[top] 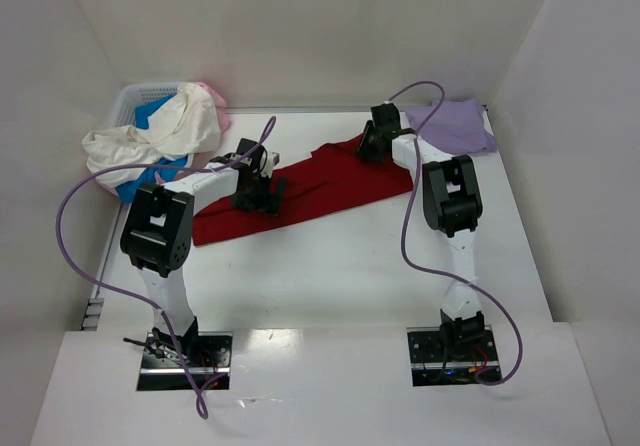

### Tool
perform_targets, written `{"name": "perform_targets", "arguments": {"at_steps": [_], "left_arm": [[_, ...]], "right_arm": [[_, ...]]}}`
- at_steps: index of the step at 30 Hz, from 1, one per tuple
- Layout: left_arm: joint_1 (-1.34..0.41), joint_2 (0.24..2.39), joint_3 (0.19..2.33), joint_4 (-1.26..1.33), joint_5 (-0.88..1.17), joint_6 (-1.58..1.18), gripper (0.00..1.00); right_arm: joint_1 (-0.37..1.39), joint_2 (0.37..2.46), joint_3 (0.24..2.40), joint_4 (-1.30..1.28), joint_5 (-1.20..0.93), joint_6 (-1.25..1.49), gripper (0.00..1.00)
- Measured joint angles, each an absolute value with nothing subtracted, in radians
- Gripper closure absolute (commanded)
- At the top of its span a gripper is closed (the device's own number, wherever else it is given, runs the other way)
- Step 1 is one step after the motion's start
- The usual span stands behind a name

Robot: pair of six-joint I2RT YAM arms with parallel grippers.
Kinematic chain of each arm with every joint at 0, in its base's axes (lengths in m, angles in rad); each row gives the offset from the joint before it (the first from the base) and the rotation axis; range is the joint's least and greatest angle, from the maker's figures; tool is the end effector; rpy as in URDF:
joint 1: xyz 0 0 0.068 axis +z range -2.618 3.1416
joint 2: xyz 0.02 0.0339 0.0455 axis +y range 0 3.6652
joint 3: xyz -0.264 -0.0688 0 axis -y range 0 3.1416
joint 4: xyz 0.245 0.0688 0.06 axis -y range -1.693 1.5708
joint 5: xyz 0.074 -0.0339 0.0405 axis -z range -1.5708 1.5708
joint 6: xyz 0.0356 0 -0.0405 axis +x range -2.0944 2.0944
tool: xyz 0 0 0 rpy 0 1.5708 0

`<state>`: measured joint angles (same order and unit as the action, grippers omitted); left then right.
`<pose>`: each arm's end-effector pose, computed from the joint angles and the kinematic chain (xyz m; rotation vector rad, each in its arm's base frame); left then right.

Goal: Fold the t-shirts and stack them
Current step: Rotate the tshirt 90 degrees

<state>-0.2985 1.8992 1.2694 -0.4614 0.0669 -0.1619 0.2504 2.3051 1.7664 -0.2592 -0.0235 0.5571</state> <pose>0.3711 -0.1167 0.1704 0.2048 2.6721 -0.2368 0.4982 0.1283 0.1568 0.3564 2.3815 0.4110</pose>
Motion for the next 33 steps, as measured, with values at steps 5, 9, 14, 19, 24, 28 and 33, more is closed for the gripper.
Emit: {"name": "perform_targets", "arguments": {"at_steps": [5, 9, 14, 19, 24, 28, 33], "left_arm": [[-0.299, 1.899, 1.265, -0.456, 0.069, -0.162, 0.00], [-0.298, 1.899, 1.262, -0.450, 0.070, -0.162, 0.00], [-0.298, 1.898, 1.258, -0.446, 0.071, -0.161, 0.00], [-0.298, 1.895, 1.256, -0.444, 0.068, -0.163, 0.00], [-0.298, 1.887, 1.259, -0.456, 0.044, -0.165, 0.00], [-0.299, 1.853, 1.264, -0.459, 0.014, -0.093, 0.00], [-0.281, 1.814, 1.298, -0.416, 0.051, 0.133, 0.00]], "right_arm": [[0.250, 2.316, 1.792, -0.235, -0.039, 0.569, 0.62], [0.250, 2.359, 1.877, -0.224, -0.057, 0.580, 0.62], [0.248, 2.455, 2.041, -0.219, -0.068, 0.603, 0.62], [0.234, 2.480, 2.123, -0.229, -0.072, 0.625, 0.59], [0.206, 2.399, 2.027, -0.221, -0.071, 0.620, 0.49], [0.194, 2.241, 1.843, -0.226, -0.068, 0.603, 0.42], [0.193, 2.023, 1.653, -0.197, -0.088, 0.580, 0.37]]}}
